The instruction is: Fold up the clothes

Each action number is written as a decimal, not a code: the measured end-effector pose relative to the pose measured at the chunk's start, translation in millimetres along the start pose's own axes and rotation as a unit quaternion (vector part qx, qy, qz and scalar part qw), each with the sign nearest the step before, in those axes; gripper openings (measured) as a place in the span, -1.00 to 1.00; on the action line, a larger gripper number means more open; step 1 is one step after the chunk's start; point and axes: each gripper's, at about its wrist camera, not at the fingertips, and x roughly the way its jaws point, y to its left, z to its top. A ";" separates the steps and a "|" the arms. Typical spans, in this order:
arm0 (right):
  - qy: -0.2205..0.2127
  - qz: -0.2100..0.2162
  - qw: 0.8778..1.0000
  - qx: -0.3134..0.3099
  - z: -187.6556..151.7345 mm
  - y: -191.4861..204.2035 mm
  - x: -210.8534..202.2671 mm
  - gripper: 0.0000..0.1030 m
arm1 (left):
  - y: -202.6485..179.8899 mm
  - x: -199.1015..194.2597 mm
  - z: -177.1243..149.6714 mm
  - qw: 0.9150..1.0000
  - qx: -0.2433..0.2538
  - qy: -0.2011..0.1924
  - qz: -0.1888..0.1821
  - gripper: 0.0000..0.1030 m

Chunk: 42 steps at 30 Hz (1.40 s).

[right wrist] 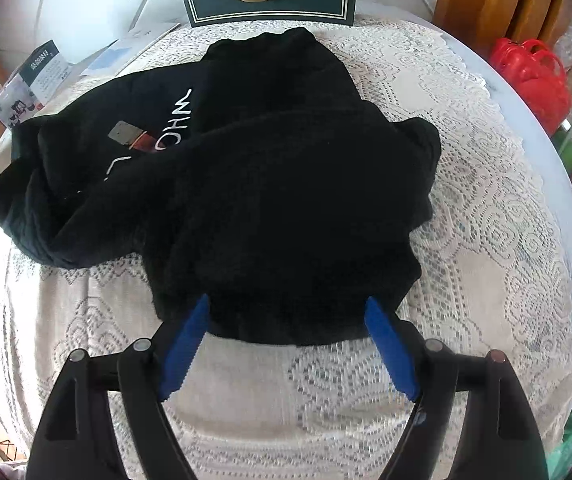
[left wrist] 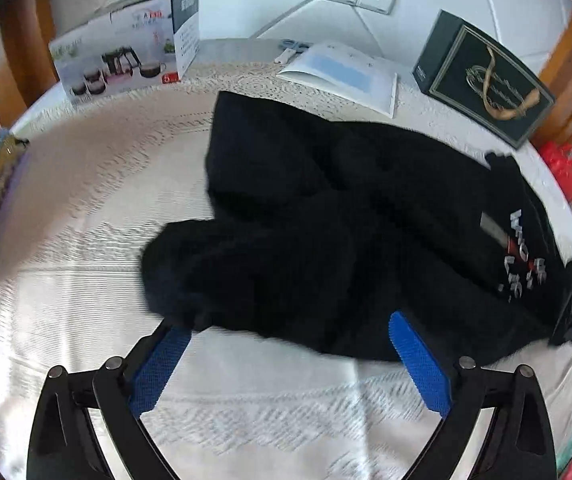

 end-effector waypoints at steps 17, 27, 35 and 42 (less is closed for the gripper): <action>-0.086 0.033 0.996 0.009 -51.5 -14.0 -139.3 -0.85 | 29.0 -135.4 -82.2 0.998 0.005 -0.065 -0.021 -0.65; 0.047 -0.047 0.997 0.033 -157.9 -22.0 -116.8 -0.46 | 47.6 -143.4 -216.7 0.994 0.088 0.054 -0.024 0.02; -0.001 -0.083 0.996 0.039 -124.4 -20.7 -144.5 0.09 | 63.4 -136.7 -176.1 0.999 0.050 0.015 0.006 0.68; -0.049 0.046 0.996 -0.060 -6.0 68.9 -137.8 0.10 | 62.4 -108.9 -140.0 1.000 0.004 0.011 0.021 0.68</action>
